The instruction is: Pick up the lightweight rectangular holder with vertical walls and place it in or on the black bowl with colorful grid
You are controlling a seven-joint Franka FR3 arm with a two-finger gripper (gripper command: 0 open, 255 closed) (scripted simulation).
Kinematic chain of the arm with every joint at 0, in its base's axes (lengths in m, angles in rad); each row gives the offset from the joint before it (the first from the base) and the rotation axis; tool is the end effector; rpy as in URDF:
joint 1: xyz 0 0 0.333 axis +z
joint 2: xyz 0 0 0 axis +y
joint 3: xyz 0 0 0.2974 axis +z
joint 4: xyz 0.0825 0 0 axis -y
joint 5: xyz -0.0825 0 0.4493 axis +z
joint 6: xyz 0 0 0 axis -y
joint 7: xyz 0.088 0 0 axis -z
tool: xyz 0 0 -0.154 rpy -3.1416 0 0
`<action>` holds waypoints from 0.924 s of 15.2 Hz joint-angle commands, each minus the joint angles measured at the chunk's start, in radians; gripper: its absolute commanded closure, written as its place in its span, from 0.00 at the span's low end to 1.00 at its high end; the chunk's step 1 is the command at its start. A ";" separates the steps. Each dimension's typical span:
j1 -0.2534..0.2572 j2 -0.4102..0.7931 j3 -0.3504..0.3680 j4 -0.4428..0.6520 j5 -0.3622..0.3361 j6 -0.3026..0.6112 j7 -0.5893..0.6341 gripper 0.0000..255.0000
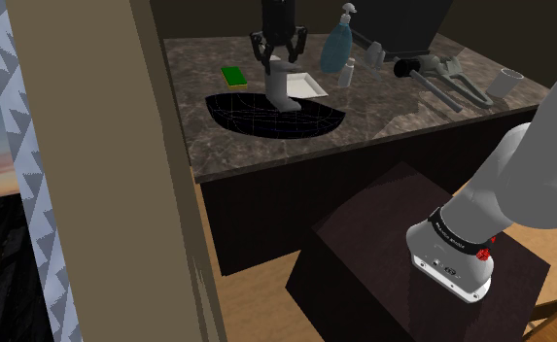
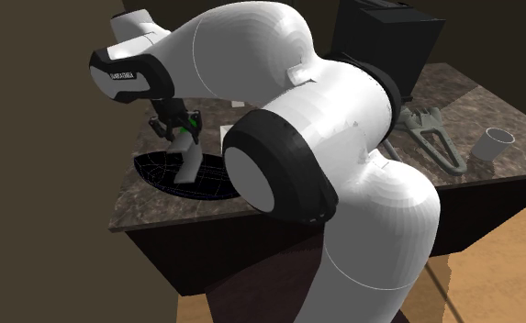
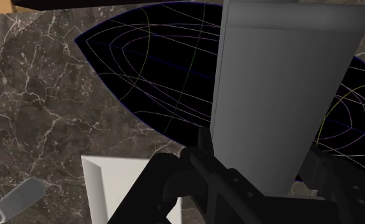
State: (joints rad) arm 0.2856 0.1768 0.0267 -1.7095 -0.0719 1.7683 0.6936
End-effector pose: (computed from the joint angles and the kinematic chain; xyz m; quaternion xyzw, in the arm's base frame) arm 0.6270 0.1918 0.3873 0.9813 -0.1802 -0.0360 0.0568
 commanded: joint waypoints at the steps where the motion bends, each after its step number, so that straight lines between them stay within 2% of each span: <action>1: 0.000 0.003 0.000 -0.023 0.000 0.026 0.001 1.00; 9: 0.000 0.003 0.000 -0.023 0.000 0.026 0.001 1.00; 10: 0.000 0.002 0.000 -0.023 0.000 0.026 0.001 0.00; 14: 0.000 0.002 0.000 -0.023 0.000 0.027 0.001 0.00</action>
State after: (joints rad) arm 0.2852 0.1792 0.0264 -1.7326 -0.0723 1.7948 0.6948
